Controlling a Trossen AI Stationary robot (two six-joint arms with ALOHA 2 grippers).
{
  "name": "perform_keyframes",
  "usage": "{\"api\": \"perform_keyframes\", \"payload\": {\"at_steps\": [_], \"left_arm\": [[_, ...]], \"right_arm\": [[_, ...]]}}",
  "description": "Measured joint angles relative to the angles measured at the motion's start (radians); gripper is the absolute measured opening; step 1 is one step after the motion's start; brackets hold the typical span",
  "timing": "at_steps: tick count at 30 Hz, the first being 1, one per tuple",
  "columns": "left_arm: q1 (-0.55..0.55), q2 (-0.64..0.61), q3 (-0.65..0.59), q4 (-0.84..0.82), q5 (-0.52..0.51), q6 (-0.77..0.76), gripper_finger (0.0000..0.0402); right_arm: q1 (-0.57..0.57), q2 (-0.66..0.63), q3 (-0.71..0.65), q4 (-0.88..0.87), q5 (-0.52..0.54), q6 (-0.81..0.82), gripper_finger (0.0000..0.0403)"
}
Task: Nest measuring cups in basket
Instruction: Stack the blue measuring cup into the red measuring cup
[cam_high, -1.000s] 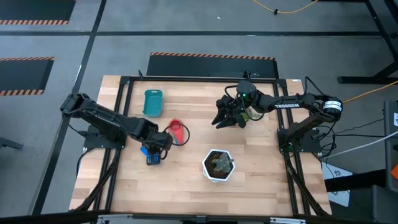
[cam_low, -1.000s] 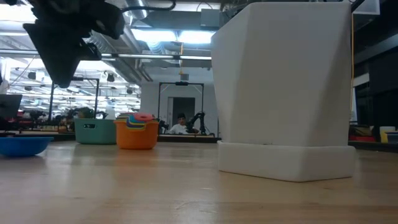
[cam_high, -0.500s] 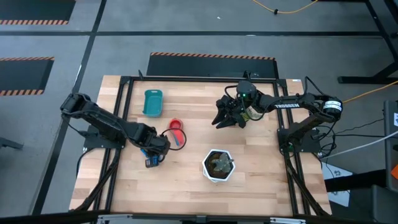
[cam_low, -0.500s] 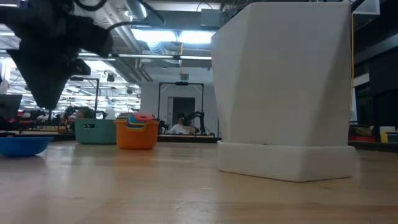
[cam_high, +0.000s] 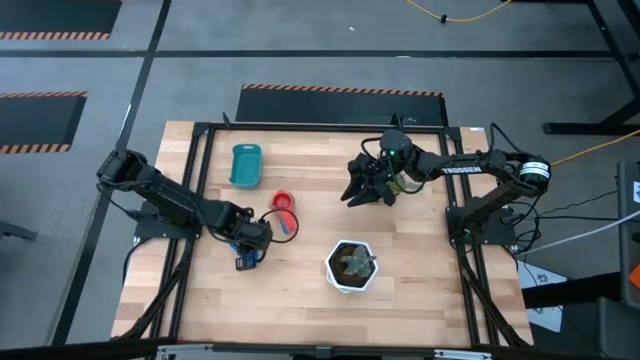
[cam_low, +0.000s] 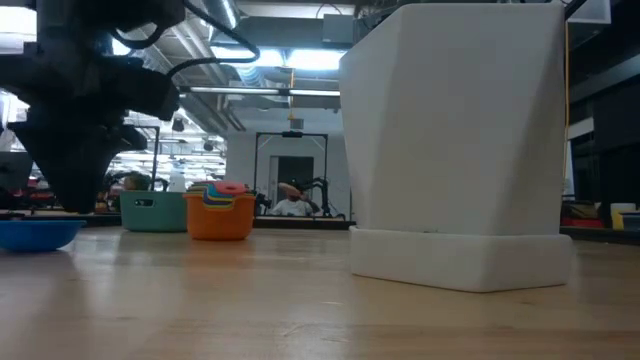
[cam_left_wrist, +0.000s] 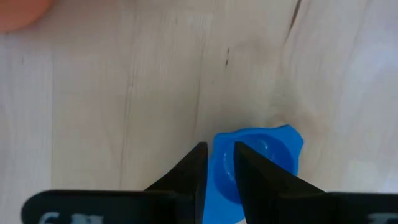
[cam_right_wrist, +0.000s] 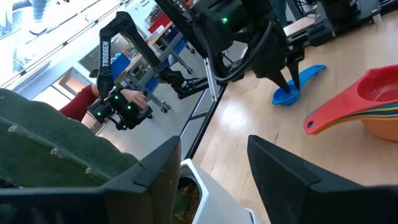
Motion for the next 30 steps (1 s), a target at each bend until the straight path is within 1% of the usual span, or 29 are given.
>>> {"api": "perform_keyframes", "payload": {"at_steps": [9, 17, 22, 24, 26, 28, 30], "left_arm": [[0.0, 0.0, -0.03, 0.007, 0.0, 0.001, 0.0071], [0.0, 0.0, -0.087, 0.093, 0.008, -0.007, 0.0071], [0.0, 0.0, -0.092, 0.107, 0.009, -0.013, 0.007], [0.0, 0.0, -0.092, 0.116, 0.009, -0.016, 0.0061], [0.0, 0.0, -0.092, 0.129, 0.009, -0.018, 0.0042], [0.0, 0.0, -0.092, 0.133, 0.009, -0.042, 0.0017], [0.0, 0.0, -0.092, 0.144, 0.01, -0.084, 0.001]], "right_arm": [[0.0, 0.0, 0.0, -0.016, 0.0, -0.002, 0.019], [0.0, 0.0, 0.0, -0.022, 0.0, -0.002, 0.019], [0.0, 0.0, 0.0, -0.022, 0.0, -0.002, 0.019], [0.0, 0.0, 0.0, -0.022, 0.0, -0.002, 0.019], [0.0, 0.0, 0.0, -0.022, 0.0, -0.002, 0.019], [0.0, 0.0, 0.0, -0.022, 0.0, -0.002, 0.019], [0.0, 0.0, 0.0, -0.022, 0.0, -0.013, 0.019]]}}
